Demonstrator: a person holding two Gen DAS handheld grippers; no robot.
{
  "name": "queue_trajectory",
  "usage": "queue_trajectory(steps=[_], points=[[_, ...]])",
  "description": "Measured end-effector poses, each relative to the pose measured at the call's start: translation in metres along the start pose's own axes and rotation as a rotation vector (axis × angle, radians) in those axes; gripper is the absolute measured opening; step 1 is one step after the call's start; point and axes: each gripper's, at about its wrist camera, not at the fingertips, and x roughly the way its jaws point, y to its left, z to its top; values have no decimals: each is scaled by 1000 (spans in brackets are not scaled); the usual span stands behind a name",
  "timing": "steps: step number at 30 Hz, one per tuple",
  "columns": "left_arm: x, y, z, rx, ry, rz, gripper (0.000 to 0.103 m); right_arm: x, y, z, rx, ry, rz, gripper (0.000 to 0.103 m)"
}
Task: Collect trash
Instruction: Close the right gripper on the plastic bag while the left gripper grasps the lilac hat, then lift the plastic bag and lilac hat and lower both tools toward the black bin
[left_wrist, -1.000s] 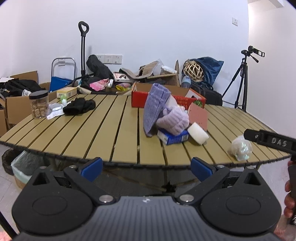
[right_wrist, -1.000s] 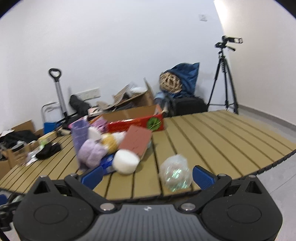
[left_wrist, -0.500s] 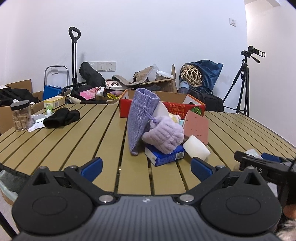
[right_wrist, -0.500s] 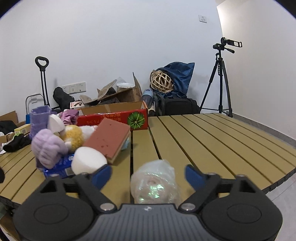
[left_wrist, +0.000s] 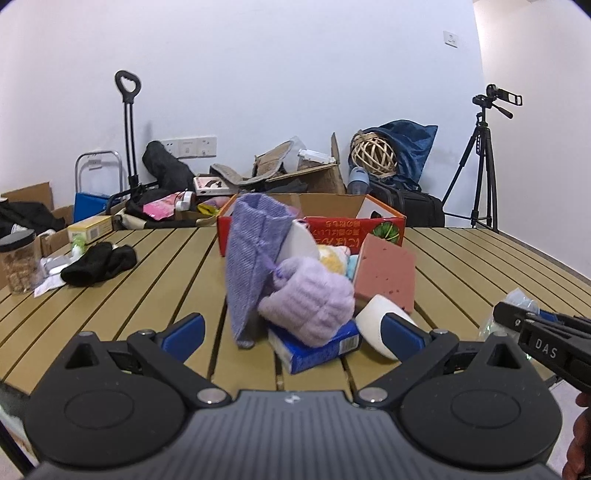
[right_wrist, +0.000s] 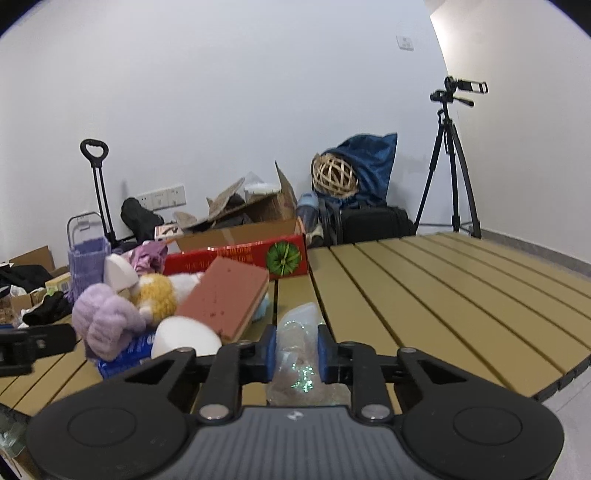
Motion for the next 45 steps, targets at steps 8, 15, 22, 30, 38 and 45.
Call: queue_trajectory(steps=[8, 15, 22, 30, 38, 45], points=[[31, -14, 7, 62, -23, 4, 103, 1, 5, 6, -33, -66, -16, 20], [49, -22, 2, 100, -17, 23, 80, -1, 11, -4, -34, -85, -18, 20], [58, -25, -4, 142, -27, 44, 51, 2, 15, -10, -42, -62, -14, 20], [51, -5, -2, 86, -30, 26, 36, 2, 11, -13, -34, -63, -23, 20], [39, 14, 3, 49, -55, 23, 35, 4, 14, -14, -37, -63, -18, 20], [34, 20, 1, 32, -57, 18, 35, 5, 17, -16, -46, -64, -13, 20]])
